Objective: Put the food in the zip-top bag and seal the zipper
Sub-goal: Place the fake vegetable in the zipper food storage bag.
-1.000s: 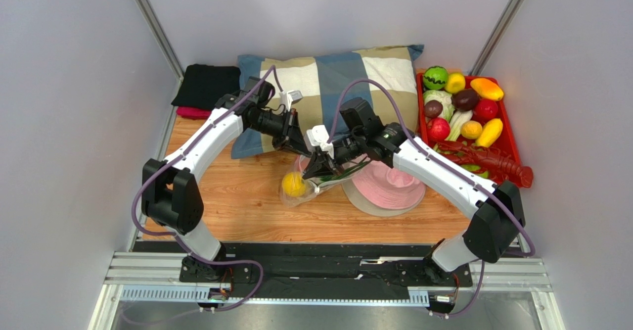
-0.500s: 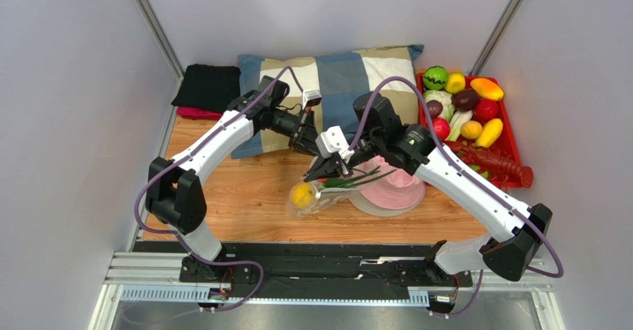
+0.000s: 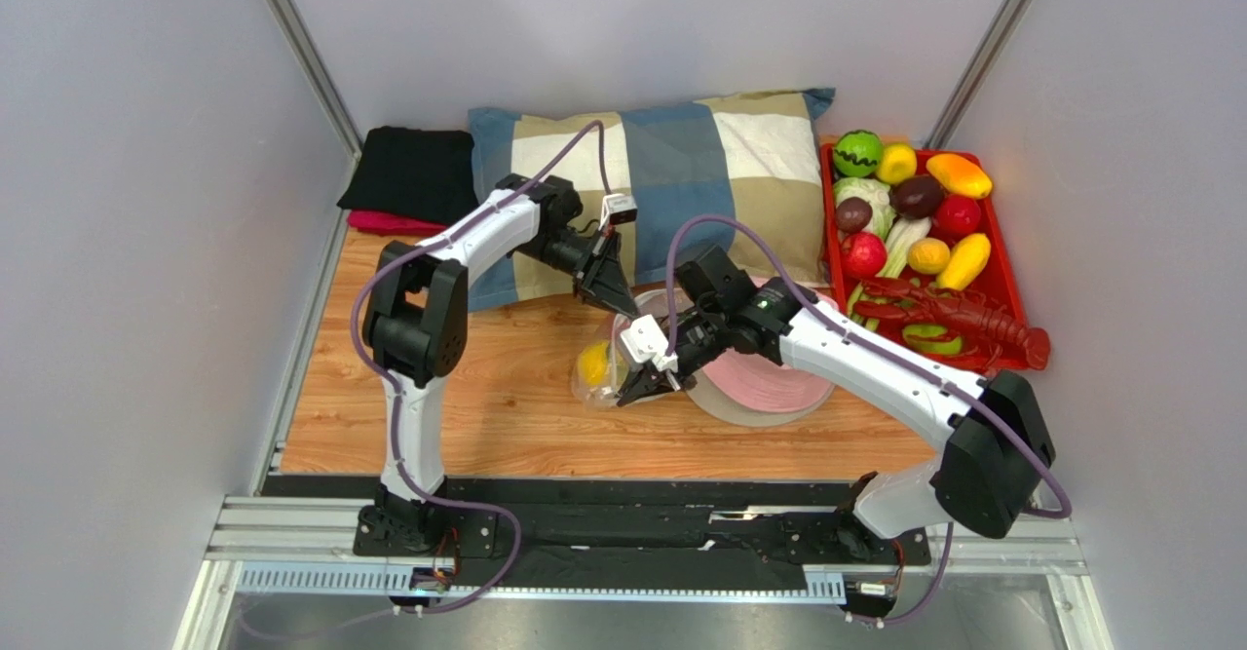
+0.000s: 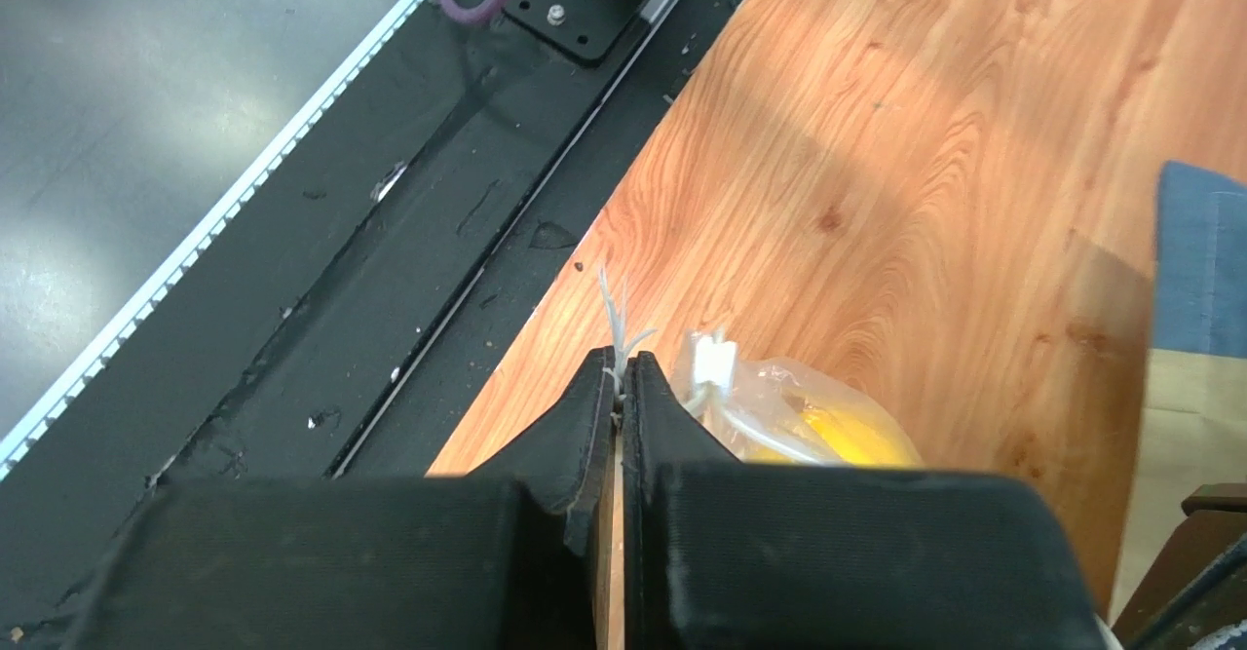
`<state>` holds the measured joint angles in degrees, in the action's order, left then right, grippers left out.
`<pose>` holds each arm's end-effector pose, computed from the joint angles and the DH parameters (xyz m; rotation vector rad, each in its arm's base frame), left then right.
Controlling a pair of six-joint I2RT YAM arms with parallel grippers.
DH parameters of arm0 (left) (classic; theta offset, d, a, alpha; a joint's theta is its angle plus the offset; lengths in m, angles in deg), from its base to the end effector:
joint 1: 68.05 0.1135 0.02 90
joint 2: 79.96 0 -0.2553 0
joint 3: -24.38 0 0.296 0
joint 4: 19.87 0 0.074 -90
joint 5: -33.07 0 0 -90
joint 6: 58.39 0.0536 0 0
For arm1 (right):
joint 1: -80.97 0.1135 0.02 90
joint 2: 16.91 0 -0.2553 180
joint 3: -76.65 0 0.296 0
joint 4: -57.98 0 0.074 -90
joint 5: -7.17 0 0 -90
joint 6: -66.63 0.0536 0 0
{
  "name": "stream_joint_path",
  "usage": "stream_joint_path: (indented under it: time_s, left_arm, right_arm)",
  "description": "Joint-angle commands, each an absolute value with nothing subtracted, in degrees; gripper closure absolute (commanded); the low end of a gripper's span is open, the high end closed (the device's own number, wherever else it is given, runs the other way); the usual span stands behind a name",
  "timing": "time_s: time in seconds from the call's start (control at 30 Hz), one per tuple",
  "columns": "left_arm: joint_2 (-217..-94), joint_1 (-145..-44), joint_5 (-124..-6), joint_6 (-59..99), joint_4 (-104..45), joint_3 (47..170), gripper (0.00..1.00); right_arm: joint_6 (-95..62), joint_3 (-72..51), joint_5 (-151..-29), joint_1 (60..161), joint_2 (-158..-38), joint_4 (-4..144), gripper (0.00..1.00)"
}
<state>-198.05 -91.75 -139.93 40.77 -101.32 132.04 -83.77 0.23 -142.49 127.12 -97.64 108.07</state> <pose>0.3711 -0.2210 0.2047 -0.5967 -2.1373 1.9426 0.1972 0.2721 0.2610 -1.9772 0.9769 1.1477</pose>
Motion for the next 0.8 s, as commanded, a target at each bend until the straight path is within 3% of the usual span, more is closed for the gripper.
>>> stream_joint_path:
  time_s: [0.0,0.3,0.77]
  left_arm:
    - [-198.18,-89.58,-145.70,57.35,-127.72,134.16,1.00]
    - [-189.48,-90.02,-143.95,55.16,-126.93,131.44,0.92]
    - [-184.29,-90.19,-143.51,51.99,-124.02,127.39,0.92]
  right_arm:
    - [-87.44,-1.04,-144.09,127.46,-99.00,103.26,1.00]
    - [-69.44,-4.48,-138.56,123.86,-99.18,100.71,1.00]
    - [-56.95,-6.67,-129.42,122.80,-108.92,99.38,1.00]
